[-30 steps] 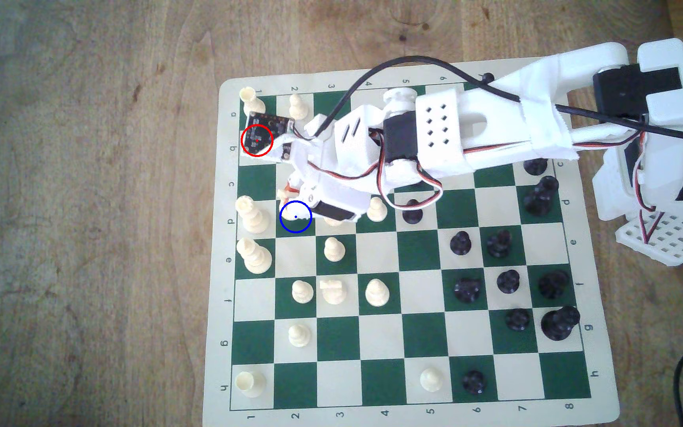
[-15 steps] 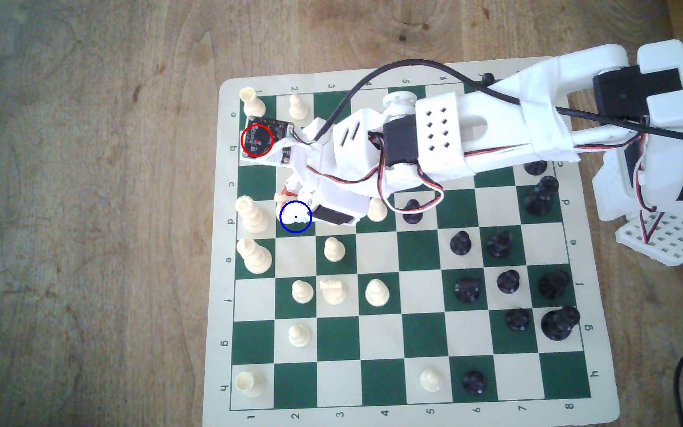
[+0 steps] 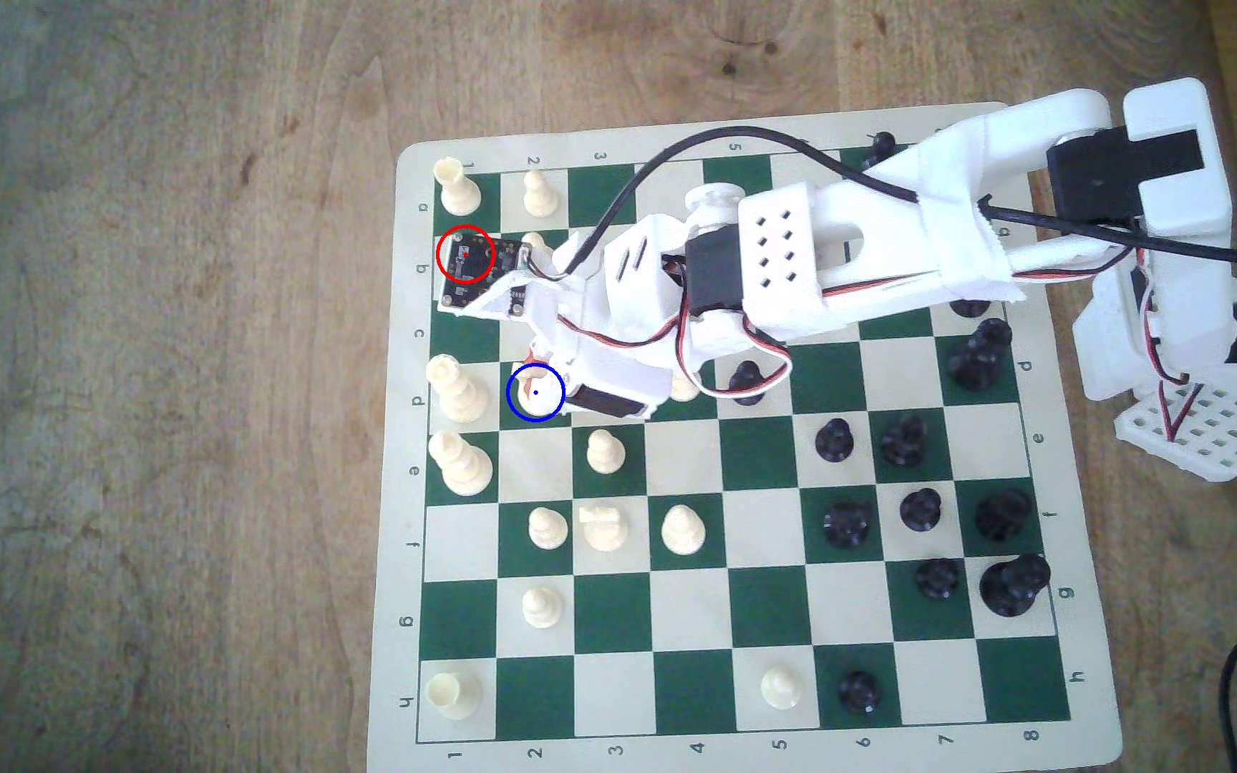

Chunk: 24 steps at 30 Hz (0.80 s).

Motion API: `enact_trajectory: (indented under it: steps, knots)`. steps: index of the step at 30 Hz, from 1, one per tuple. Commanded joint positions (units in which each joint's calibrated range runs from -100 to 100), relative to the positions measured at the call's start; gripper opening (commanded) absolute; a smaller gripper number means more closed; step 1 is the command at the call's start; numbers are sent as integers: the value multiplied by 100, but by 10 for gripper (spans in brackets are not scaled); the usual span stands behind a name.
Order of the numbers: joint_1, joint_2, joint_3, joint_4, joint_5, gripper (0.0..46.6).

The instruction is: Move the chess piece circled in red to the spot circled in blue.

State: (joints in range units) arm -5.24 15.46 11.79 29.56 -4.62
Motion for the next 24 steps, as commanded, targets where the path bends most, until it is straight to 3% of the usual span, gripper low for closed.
enact_trajectory:
  steps: [1, 11, 15, 24]
  knots:
    - [-4, -69, -508, -98, 0, 3]
    - [35, 50, -590, -114, 10, 6]
    - [66, 16, -545, -114, 34, 89]
    - [121, -273, -527, -57, 34, 107]
